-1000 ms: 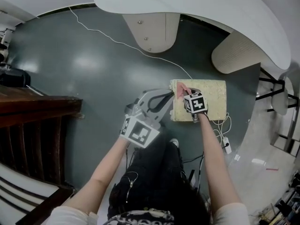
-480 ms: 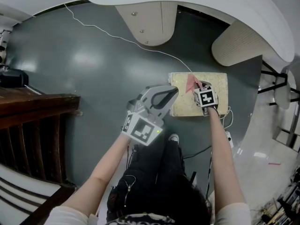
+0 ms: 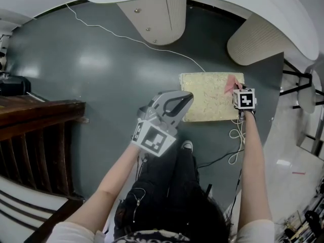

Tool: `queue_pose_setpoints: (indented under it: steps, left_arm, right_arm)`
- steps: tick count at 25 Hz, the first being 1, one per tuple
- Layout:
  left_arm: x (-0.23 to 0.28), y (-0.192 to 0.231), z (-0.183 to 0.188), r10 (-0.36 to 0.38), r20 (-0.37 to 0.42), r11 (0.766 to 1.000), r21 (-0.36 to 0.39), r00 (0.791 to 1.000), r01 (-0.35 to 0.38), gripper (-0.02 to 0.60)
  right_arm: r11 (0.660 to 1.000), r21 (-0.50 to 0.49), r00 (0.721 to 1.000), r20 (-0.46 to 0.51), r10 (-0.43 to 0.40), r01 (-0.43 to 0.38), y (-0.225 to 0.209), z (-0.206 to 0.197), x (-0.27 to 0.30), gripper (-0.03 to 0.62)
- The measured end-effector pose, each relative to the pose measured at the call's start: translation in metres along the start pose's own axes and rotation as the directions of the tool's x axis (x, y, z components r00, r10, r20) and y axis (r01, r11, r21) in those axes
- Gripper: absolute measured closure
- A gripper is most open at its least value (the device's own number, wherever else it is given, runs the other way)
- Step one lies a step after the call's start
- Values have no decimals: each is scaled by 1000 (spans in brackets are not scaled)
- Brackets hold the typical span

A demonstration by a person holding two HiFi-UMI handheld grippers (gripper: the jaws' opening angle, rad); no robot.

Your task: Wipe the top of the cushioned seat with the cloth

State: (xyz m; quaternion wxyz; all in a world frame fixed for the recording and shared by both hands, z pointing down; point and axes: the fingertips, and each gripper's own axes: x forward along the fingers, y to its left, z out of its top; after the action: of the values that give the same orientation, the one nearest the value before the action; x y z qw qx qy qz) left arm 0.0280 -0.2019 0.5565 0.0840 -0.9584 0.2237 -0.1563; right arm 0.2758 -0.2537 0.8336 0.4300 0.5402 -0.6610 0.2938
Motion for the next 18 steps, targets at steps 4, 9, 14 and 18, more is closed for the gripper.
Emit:
queue_pose_setpoints:
  steps: [4,9,14,18]
  left_arm:
    - [6,-6,2,-5,3,1000,1,1000,5,574]
    - [7,-11,7,-8,0,1000,2,1000,8,574]
    - [-1,-5,13,10,-15,1000,-10,1000,-10,574]
    - [-9,-2,16,36,-24,999,-17,999,-37,574]
  right_arm:
    - [999,18,999,-16,-50,50,-32,-9,-7,582]
    - [998,56,1000,2,-24,24,-38,-15,-19,582]
    - [996,-5,993,79,92,-91,8,3,-41,582]
    - [979,-70,974,112,197,-190,62,13,-53,582]
